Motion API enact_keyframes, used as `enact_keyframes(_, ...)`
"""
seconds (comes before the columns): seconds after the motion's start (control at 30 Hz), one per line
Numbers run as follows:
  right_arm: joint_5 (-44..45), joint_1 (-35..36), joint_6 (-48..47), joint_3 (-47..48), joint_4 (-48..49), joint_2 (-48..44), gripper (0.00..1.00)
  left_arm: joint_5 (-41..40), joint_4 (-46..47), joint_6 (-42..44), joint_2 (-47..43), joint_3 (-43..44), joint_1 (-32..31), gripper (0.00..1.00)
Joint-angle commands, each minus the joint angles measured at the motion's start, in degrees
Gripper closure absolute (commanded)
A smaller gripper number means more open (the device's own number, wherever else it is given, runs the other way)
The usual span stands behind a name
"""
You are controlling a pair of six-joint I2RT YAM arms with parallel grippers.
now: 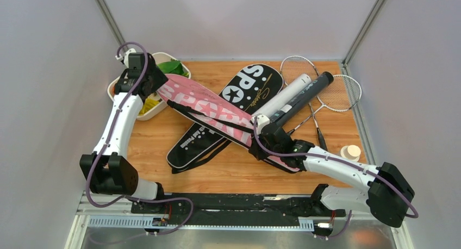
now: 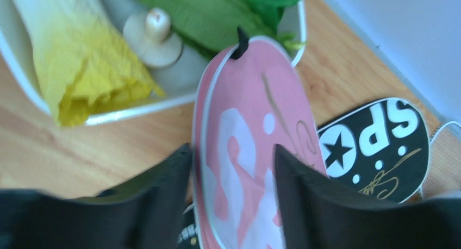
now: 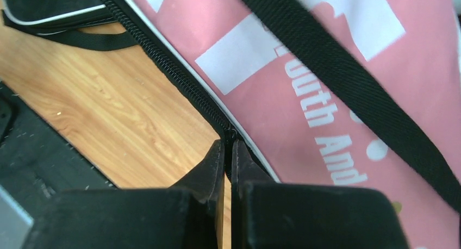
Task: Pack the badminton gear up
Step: Zip the racket bag at the center of the board.
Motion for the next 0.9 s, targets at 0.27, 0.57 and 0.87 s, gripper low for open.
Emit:
enact_keyframes(0.27,-9.2,2.0,13.4,11.2,7.8,6.2,1.0,3.5,8.3,12.1,-2.0,1.9,1.4,0.22)
enact_keyframes(0.57,-8.6,2.2,15.8,12.5,10.6,10.9,1.0,15.6,25.4,-3.7,-22.7,-30.4,-11.0,0.31)
enact_keyframes(0.87,-8.8,3.0,19.3,11.1,16.4,14.9,1.0,20.4,39.8,-12.8,-18.1,-42.1,-19.3,0.3)
